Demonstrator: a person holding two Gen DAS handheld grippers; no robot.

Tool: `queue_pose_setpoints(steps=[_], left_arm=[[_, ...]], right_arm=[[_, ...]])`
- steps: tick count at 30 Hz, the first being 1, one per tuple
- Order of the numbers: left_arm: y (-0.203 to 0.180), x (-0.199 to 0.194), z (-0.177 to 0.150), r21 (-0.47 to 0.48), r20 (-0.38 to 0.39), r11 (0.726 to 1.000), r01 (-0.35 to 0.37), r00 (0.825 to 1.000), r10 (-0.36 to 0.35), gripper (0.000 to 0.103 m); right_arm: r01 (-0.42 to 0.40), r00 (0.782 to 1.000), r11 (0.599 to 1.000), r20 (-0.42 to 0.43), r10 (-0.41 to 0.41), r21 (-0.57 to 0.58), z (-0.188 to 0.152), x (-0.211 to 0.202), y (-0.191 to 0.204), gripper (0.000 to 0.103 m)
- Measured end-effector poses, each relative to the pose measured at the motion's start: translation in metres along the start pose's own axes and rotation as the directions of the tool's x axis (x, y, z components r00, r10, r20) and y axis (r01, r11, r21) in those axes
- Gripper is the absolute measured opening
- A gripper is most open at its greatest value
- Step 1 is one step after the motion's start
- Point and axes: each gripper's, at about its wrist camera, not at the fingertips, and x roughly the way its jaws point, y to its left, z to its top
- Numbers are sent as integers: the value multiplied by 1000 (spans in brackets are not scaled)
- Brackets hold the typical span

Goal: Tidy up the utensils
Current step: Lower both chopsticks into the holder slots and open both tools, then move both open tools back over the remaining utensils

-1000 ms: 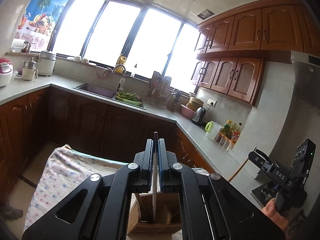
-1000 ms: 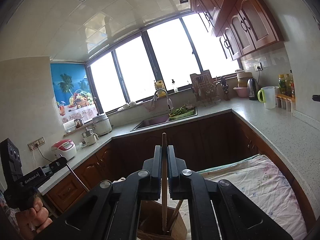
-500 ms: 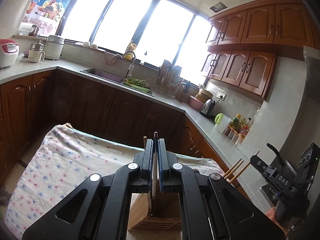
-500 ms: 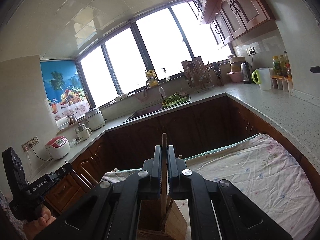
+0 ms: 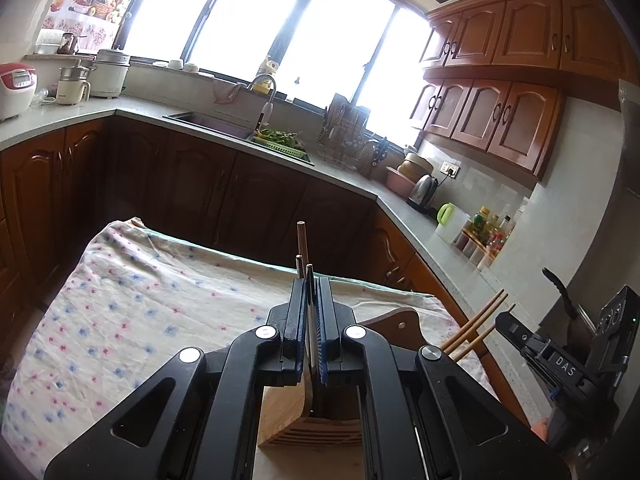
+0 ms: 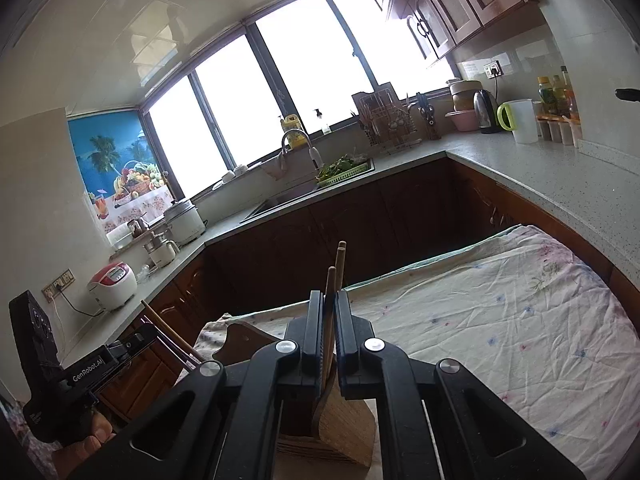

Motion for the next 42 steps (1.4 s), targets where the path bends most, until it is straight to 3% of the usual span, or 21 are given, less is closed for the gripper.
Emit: queue_pose_setpoints(steps=[18,20,22,25,27,29,31,33,35,42], left_arm=[[2,0,4,8,-25,1000,-15,1000,15,4],[1,-2,4,9,-27,1000,-27,999,27,8],[2,-4,4,6,-29,999,-33,999,33,23],[4,-11,4,-2,-23,999,-44,999,44,43],[5,-17,4,-5,-18,999,-47,999,47,51],[5,-24,2,-1,-13,999,-51,999,51,58],[5,-32,0,11,-9,997,-71,997,71,74],[7,-41,-5,22,-1,996,-85,996,85,79],[8,-48,-11,34,-11,994,-107,994,108,86],[14,-75,-35,40,-54,992,-124,991,126,89]], right_arm=[[0,999,1000,-37,0,-4,0,3,1,10],[-2,999,1000,-43,2,-3,-1,3,1,10],[-5,999,1000,-40,6,2,0,1,1,11],[-19,999,1000,-40,20,17,1,-2,-1,29],[-31,999,999,-26,32,24,3,-7,-1,55],[-43,999,999,-12,43,25,4,-14,0,61],[-59,998,998,-3,60,32,4,-20,1,74],[-67,998,997,11,67,40,2,-27,2,96],[-73,997,997,34,72,39,-2,-40,3,99],[-76,997,995,13,75,59,-14,-61,0,101]])
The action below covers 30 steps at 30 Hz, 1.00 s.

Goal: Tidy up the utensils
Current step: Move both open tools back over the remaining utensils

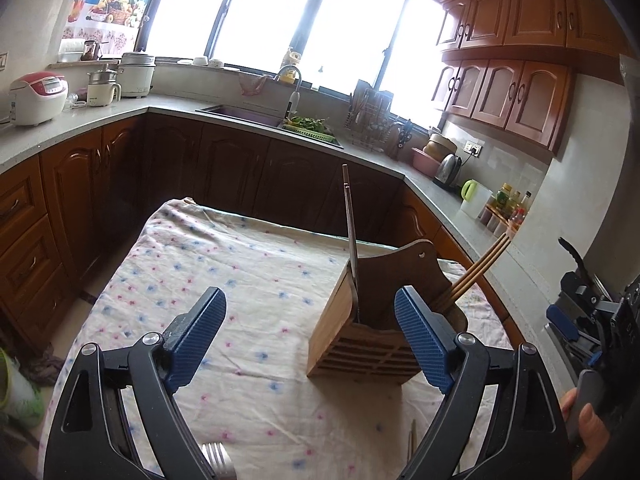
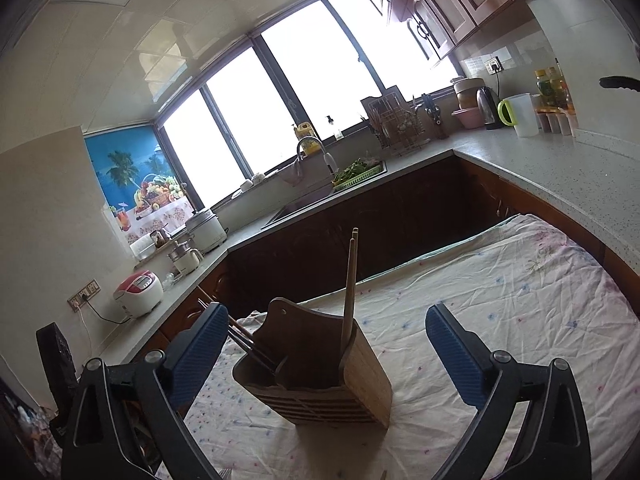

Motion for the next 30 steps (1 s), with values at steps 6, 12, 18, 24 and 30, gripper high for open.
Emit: queue_pose_setpoints(steps=[6,12,18,24,30], left_arm=[[2,-20,-23,-1,-21,1000,-18,1000,18,91],[1,-39,-44,-1,-52,1000,-17,999,17,91],[-3,-60,-66,9,-74,1000,2,997,-1,92],[-10,-75,-90,30,-95,1000,-1,995,4,92],[-13,-83,-109,26,-135,999,21,991,-18,92]], right_arm=[[8,1000,1000,-22,-7,2,-14,-25,0,101],[23,999,1000,-26,-23,-11,-27,-56,1,101],[43,998,999,-40,-43,-4,-47,-88,-6,101],[56,997,998,-55,-55,12,-66,-114,-14,101],[72,994,997,-77,-71,10,-92,-139,-20,101]])
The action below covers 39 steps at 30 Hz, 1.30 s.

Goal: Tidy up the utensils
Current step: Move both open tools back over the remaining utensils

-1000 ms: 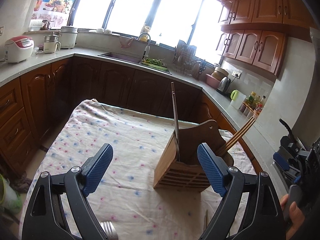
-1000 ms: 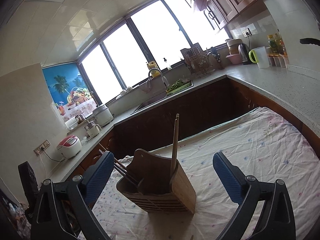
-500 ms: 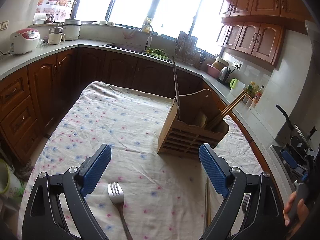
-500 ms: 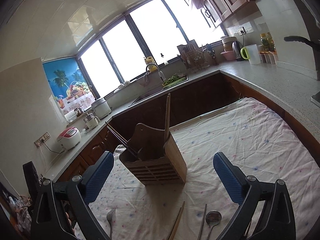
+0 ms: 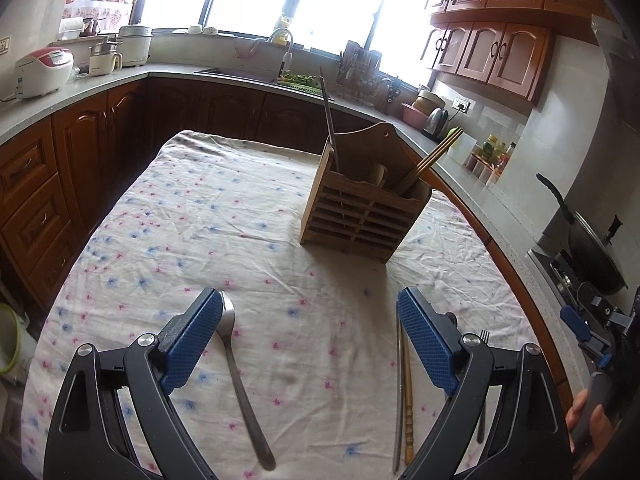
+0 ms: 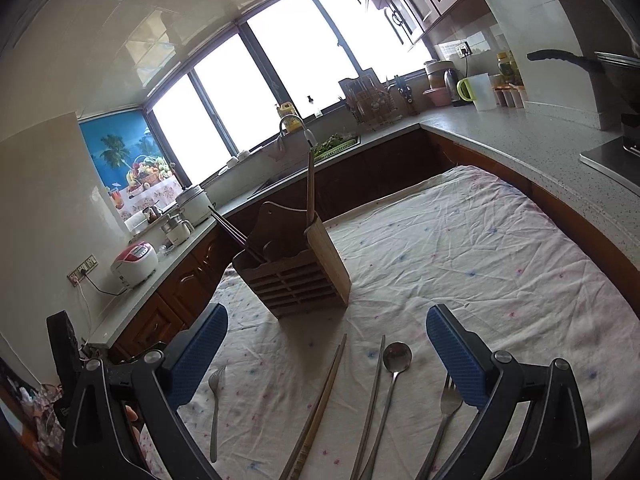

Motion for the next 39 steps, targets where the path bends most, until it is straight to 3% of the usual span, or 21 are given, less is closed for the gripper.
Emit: queue_pose_setpoints(steps=[15,27,33,37,39], left_arm=[[-11,11,-45,9,-112,1000,28,993,-26,92],[-22,32,-51,57,-164,998,25,986,-15,92],[-40,53,-55,106,-237,992,62,971,-35,92],[-57,69,-60,172,-276,982,73,961,-23,91],[-65,78,-62,197,-296,977,80,955,-18,89]], right_arm=[[97,991,995,-98,-95,7,-61,-17,-33,101],[126,987,992,-103,-124,6,-63,-11,-43,101],[121,986,993,-114,-120,-1,-63,-5,-45,100],[120,985,993,-128,-119,-1,-62,0,-47,93],[120,984,993,-132,-119,1,-59,2,-47,83]])
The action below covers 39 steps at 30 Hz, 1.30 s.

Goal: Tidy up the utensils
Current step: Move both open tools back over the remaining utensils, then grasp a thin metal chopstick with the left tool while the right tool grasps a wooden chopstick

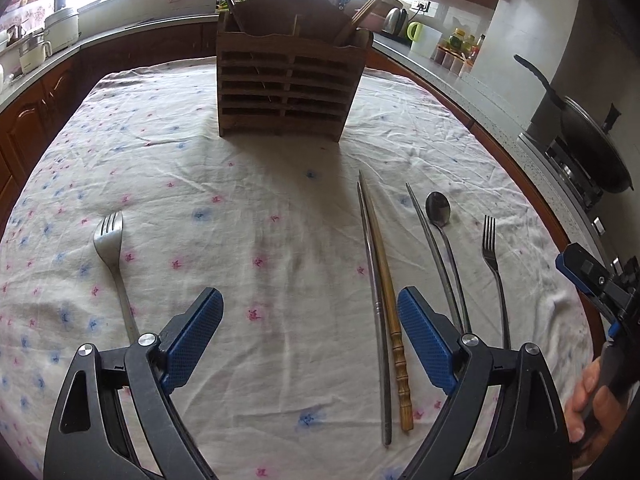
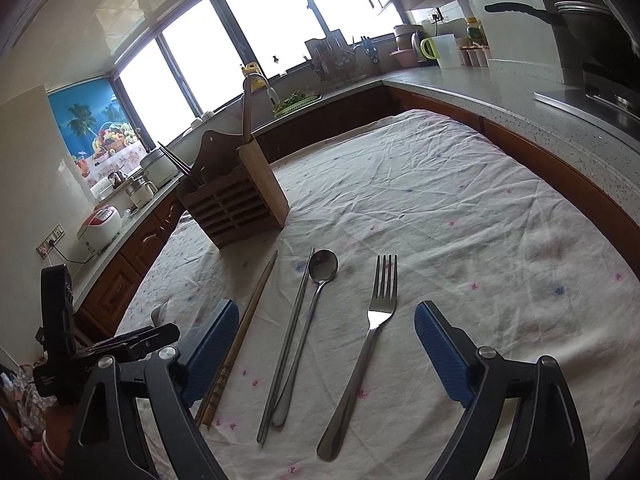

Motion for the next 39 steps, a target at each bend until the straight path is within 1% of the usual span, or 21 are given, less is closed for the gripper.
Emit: queue_pose_setpoints(steps=[1,3,4,7,9,10,14,17,18,19,20,21,22,24,26,29,31,32,33,37,39], left_arm=[[-3,4,1,12,-11,1000,3,1000,-3,87],[-9,14,5,40,-31,999,-8,999,9,83],[-12,19,6,54,-43,998,-12,999,14,81],[-18,34,10,83,-75,996,-23,997,30,73],[-21,45,12,90,-101,996,-20,994,30,70],[-23,46,13,105,-85,994,-34,995,43,70],[-23,51,18,120,-78,992,-44,996,53,71],[-18,47,14,142,-72,989,-47,996,57,71],[-14,45,12,146,-79,987,-64,994,76,66],[-13,44,9,170,-81,982,-87,991,102,61],[-9,40,7,185,-82,977,-101,990,118,61],[-4,38,6,171,-90,981,-91,990,108,59],[1,35,7,147,-98,986,-74,991,89,59],[8,33,11,93,-112,995,-35,993,45,59],[9,32,17,64,-108,998,4,994,3,58],[-6,40,26,88,-118,996,29,993,-18,58],[-19,49,28,127,-126,992,26,992,-10,58],[-24,55,29,153,-138,988,2,990,19,58],[-28,58,29,167,-131,986,-5,991,27,59],[-28,61,29,184,-131,983,-10,991,35,60],[-31,64,32,189,-133,982,-27,990,53,59]], right_arm=[[0,1000,1000,0,0,0,0,0,0,79],[-2,1000,1000,-9,2,6,3,3,-1,68],[-5,1000,1000,-13,5,10,4,5,-2,66],[-10,1000,1000,-28,10,16,8,13,-2,64],[-11,999,1000,-33,11,15,9,16,-2,63],[-14,999,1000,-38,15,14,10,18,-1,63],[-22,998,1000,-65,22,-3,13,30,5,60],[-31,995,999,-93,30,-13,17,42,11,58],[-34,994,999,-100,33,-14,17,45,13,58],[-37,994,999,-106,35,-18,18,49,14,57],[-37,993,999,-115,34,-25,18,53,16,56],[-35,991,999,-127,31,-32,18,58,17,53],[-35,988,998,-152,28,-43,18,68,19,52],[-30,986,998,-162,21,-50,18,73,19,52],[-20,984,998,-176,11,-53,20,83,17,51],[-9,983,999,-183,0,-49,23,90,14,51],[-6,983,999,-185,-1,-36,25,93,10,51],[-9,983,1000,-185,4,-27,26,94,9,51],[-8,983,1000,-185,4,-23,27,94,8,51],[-10,984,1000,-181,8,-15,29,93,5,51],[-11,985,1000,-175,8,-16,30,92,5,51]])
